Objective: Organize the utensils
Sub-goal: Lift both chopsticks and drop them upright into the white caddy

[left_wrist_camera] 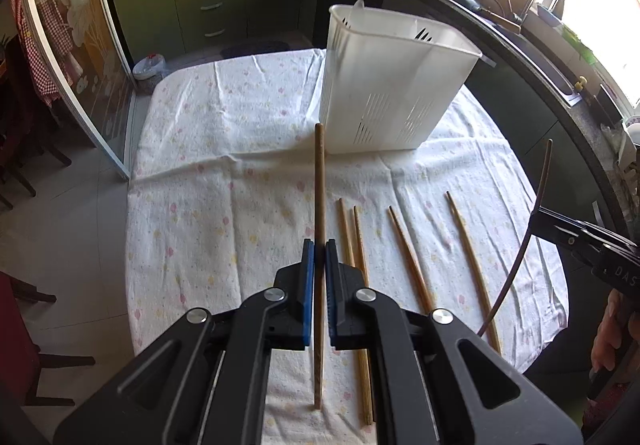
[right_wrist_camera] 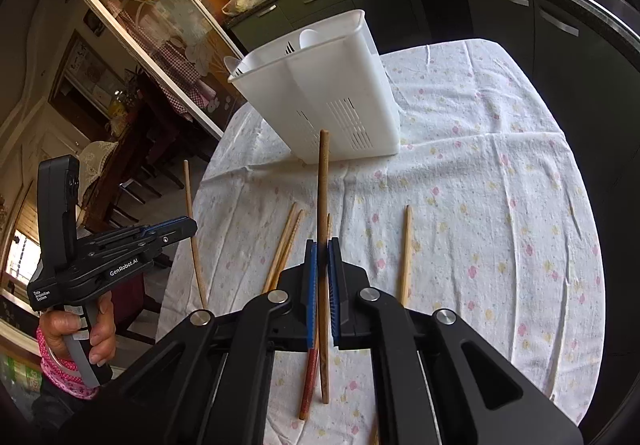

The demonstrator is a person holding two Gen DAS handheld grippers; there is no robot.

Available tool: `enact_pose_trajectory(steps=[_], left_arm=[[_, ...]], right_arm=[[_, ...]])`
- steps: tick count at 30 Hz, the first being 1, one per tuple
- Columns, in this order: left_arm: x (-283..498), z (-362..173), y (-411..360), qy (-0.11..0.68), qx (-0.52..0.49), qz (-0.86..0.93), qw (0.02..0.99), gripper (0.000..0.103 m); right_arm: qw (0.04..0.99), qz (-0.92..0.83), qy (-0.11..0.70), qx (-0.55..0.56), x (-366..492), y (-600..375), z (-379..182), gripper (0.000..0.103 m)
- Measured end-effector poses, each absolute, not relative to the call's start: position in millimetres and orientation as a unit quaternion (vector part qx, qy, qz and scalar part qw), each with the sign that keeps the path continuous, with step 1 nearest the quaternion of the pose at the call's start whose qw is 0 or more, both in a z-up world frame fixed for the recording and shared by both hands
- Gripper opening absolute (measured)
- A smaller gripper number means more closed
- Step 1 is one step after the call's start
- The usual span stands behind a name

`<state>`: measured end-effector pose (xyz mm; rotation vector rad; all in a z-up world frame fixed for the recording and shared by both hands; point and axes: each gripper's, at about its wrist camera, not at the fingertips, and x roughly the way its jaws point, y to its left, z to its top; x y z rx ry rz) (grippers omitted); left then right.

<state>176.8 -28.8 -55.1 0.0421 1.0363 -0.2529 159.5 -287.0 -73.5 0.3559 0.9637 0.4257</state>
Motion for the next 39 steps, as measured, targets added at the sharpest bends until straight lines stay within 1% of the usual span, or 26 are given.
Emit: enact_pose_trajectory(steps=[7,15,28,33,35,39], left_arm=[[167.5,-7.0,-38.7,0.447,0.017,-0.138,0.883,0.005],[177.2,44.1,-53.6,0.400,0.014,-0.148,0.904,0.005],[208.6,142.0,-82.7,0.295,0.012,-0.149,0.944,0.005],[238.4,138.8,-97.3,0.292,0.016,-0.139,0.946,0.005],[252.8,125.5,-101.6,0.308,0.016,-0.135,0.942,0.005],[275.1,94.0,-103.7,0.350,0.017,-0.127,0.928,0.005]], right_arm=[[0.874,0.211,0.406,0.162,152.0,-303.2,-35.1,0.006],[0.895,0.212,0.359,0.159,158.4,-313.9,9.4,0.006],[0.935,0.187,0.261,0.150,199.3,-330.4,114.9,0.006],[0.950,0.150,0.237,0.135,237.1,-327.4,129.3,0.006],[0.947,0.145,0.252,0.134,257.3,-323.6,120.2,0.006],[0.937,0.144,0.292,0.123,286.0,-312.8,85.1,0.006]])
